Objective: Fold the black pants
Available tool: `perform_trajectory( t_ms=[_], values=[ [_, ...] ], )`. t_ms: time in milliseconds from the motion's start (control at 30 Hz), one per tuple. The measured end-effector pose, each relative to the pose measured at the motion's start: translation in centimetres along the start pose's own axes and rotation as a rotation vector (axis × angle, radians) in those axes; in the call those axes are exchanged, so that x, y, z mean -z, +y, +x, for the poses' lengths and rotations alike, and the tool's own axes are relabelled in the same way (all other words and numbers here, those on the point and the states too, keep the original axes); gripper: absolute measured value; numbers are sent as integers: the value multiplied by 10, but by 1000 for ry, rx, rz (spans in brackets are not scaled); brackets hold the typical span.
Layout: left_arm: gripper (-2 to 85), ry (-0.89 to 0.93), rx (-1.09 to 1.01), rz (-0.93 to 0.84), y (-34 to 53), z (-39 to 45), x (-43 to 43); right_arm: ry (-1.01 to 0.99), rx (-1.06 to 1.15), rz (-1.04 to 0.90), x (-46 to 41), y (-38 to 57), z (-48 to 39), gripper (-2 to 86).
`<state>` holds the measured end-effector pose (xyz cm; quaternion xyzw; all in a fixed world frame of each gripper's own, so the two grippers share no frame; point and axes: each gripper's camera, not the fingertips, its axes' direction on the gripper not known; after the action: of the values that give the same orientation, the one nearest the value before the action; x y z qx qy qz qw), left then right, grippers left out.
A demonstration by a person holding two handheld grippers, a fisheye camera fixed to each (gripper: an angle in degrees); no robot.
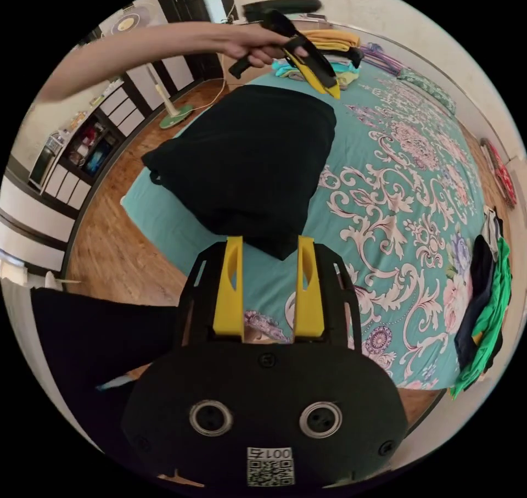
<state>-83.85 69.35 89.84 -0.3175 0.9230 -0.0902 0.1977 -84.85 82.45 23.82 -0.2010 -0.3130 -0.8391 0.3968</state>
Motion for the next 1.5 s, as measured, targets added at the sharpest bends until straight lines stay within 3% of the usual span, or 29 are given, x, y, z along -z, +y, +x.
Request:
perform_trajectory(
  t_ms=[167,233,367,500,633,833,967,1067,1233,1367,1500],
  values=[
    [49,72,-66,-287,-47,-11,-25,34,-37,6,-15,-25,-1,88],
    [15,24,-89,-311,-53,-14,-22,62,-55,23,-9,-26,2,45],
    [-7,48,-8,-174,-38,-27,3,23,-186,108,27,-3,17,23],
    [-9,179,172,19,-3,-56,22,78,-150,101,36,-13,26,20],
    [-6,204,157,61,5,-57,30,-12,-216,87,48,-24,64,23],
    [52,-30,214,267,83,-43,122,-59,-149,96,132,-42,146,38],
    [104,-109,383,234,183,-22,127,-278,-175,222,175,-89,239,85],
    [119,65,525,270,242,-18,102,-488,-192,245,166,-144,300,120],
    [115,73,652,275,291,-15,70,-617,-244,73,125,-207,366,161],
    [115,127,666,355,315,-17,77,-953,-329,-6,115,-237,431,165],
    [116,214,661,412,338,-25,78,-1135,-308,-149,112,-275,489,150]
  ],
)
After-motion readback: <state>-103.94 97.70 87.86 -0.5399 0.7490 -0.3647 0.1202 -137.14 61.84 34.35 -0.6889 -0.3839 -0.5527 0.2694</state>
